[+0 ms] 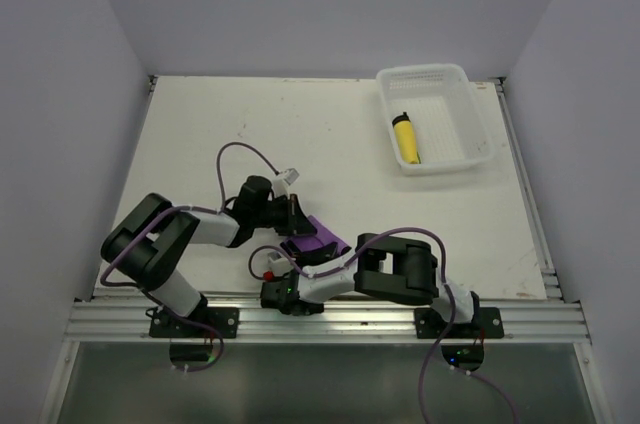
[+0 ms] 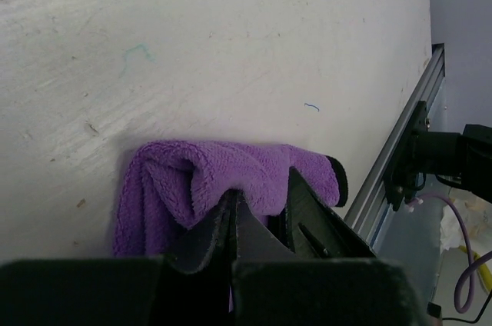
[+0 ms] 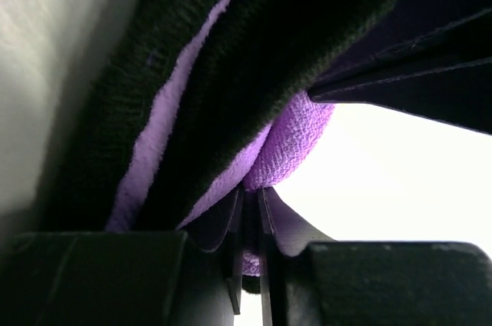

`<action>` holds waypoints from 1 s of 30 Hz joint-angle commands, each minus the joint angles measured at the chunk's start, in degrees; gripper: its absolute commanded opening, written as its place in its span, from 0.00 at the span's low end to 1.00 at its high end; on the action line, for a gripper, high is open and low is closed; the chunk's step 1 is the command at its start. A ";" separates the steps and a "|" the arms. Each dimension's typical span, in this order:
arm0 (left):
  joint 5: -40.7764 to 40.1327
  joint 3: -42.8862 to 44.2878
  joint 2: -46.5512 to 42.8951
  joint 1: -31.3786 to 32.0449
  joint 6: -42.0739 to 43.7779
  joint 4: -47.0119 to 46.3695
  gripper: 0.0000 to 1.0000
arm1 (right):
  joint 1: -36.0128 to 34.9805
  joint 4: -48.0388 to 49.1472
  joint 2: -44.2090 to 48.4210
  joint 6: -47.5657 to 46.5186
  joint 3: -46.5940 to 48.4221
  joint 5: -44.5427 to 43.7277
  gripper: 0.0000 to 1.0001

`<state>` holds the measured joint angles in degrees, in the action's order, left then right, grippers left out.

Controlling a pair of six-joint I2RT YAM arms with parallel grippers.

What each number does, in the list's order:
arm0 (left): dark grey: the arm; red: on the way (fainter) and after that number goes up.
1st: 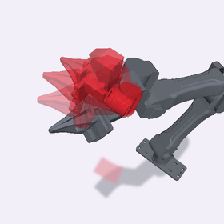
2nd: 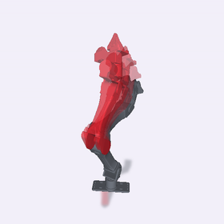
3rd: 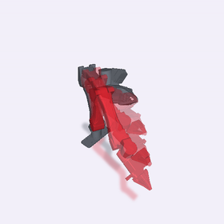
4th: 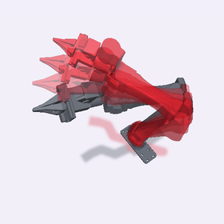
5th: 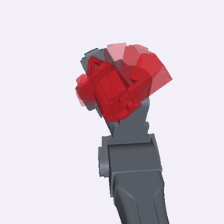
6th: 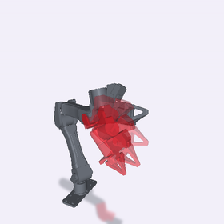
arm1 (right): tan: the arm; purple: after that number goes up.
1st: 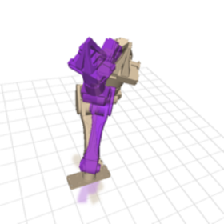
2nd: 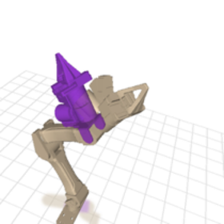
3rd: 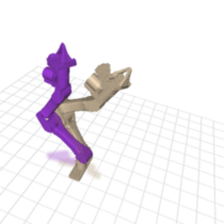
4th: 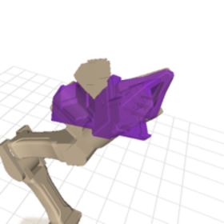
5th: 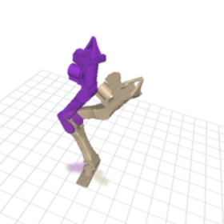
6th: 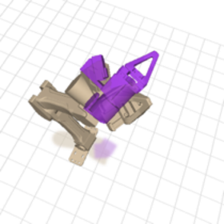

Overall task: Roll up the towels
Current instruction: Roll the towel

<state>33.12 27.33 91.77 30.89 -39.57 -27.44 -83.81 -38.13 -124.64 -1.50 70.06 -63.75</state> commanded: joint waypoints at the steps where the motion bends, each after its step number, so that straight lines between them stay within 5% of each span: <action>1: -0.52 2.37 0.96 0.31 1.52 -4.20 0.00 | 0.23 2.97 -2.19 1.94 0.25 6.62 0.15; 5: -0.17 3.95 3.85 0.31 0.81 -5.78 0.00 | 0.23 2.89 -1.93 0.18 -0.01 6.79 0.16; 8: -0.08 5.01 6.22 0.31 0.37 -5.08 0.00 | 0.23 3.06 -0.52 0.35 -0.54 6.71 0.32; 11: -1.30 5.80 7.63 0.31 0.28 -3.42 0.00 | 0.14 3.32 1.85 0.44 -1.33 6.70 0.37; 30: -8.07 1.58 7.29 -1.72 -3.05 0.55 0.00 | -1.00 3.68 20.66 8.26 -5.46 11.98 0.51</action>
<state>31.38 31.00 98.43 30.11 -43.35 -30.06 -84.58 -35.75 -108.62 3.40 65.04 -53.98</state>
